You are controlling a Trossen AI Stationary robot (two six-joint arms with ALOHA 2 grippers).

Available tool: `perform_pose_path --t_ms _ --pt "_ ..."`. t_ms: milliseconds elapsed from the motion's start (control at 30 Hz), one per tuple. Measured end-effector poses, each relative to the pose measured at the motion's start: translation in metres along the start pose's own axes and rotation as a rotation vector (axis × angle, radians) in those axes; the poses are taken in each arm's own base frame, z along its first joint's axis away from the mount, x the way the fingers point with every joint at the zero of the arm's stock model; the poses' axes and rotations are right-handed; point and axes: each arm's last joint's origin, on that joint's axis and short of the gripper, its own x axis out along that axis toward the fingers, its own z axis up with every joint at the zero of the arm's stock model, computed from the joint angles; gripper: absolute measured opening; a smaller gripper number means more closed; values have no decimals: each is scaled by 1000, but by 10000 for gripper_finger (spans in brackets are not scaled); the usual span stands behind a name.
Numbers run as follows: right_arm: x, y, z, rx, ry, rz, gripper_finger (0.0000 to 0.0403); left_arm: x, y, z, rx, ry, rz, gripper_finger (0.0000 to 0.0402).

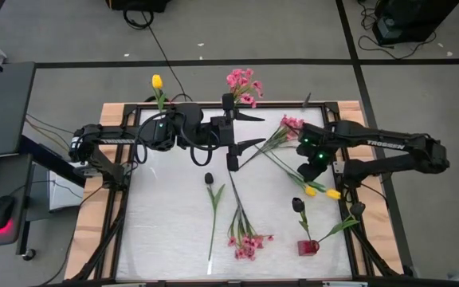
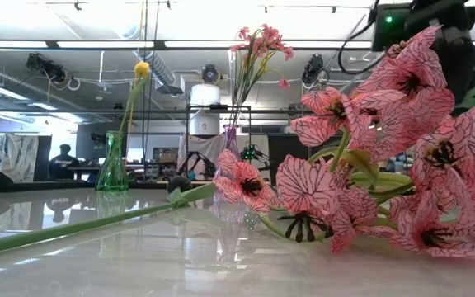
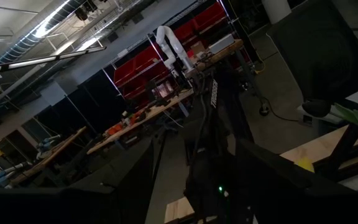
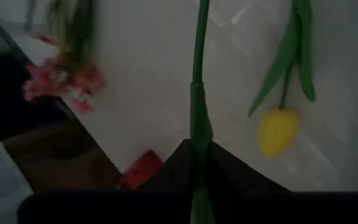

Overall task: Sort flowers into vase by color
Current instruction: Put the top yellow flower into the green vase

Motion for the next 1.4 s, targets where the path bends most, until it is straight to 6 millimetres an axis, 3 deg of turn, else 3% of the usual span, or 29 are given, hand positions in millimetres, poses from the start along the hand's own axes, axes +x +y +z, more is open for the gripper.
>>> perform_pose_path --t_ms 833,1400 --pt "-38 53 33 -121 -471 563 44 0 0 0 0 -1 0 233" --pt "-49 63 37 -143 -538 671 43 0 0 0 0 -1 0 233"
